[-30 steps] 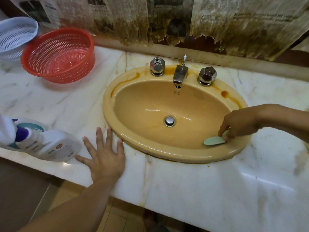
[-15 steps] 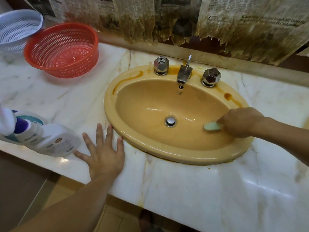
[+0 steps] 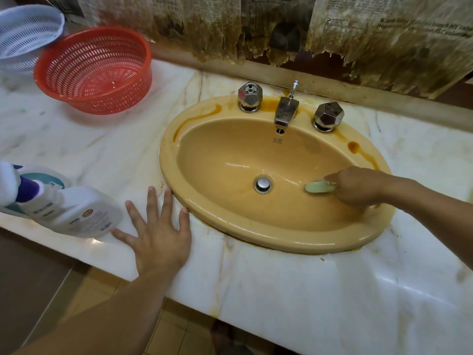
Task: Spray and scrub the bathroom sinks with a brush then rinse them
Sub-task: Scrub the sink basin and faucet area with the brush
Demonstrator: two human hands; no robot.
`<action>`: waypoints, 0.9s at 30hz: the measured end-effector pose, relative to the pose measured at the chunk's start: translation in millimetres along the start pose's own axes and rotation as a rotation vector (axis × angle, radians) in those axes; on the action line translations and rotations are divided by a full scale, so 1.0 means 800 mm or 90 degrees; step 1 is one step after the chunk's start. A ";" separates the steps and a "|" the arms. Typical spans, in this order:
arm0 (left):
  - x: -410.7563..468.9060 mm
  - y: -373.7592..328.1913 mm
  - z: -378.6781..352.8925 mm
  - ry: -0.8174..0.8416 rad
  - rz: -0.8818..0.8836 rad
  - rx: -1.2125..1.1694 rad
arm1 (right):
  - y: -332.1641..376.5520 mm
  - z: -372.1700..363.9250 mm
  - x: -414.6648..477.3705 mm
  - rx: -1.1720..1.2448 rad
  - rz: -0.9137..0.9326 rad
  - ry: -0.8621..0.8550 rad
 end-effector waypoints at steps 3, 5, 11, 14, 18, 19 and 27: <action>0.000 0.000 0.001 0.000 0.001 -0.005 | 0.002 0.005 0.011 -0.074 0.008 -0.098; -0.001 0.001 0.001 0.002 0.003 -0.007 | 0.004 -0.012 0.019 -0.034 0.020 0.003; -0.001 0.000 0.001 -0.002 0.004 -0.007 | 0.026 -0.029 0.037 0.000 0.026 -0.074; -0.002 0.000 0.001 0.000 0.005 -0.009 | 0.054 -0.067 0.042 0.170 0.091 0.123; -0.002 0.000 0.001 -0.001 0.007 -0.008 | 0.063 -0.062 0.063 0.089 0.099 -0.012; -0.002 0.000 0.002 -0.002 0.007 -0.008 | 0.063 -0.062 0.065 0.109 0.094 -0.004; -0.001 0.000 0.001 -0.003 0.004 -0.008 | 0.028 0.002 0.058 -0.184 0.039 -0.159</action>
Point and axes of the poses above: each hand's wrist, its own x-axis towards the middle knuckle, its own z-axis out of the back of the hand, y = z × x, the point moved 6 cm from there along x, towards the middle knuckle, and after that the axes turned 11 degrees about x, right-handed, at the moved point
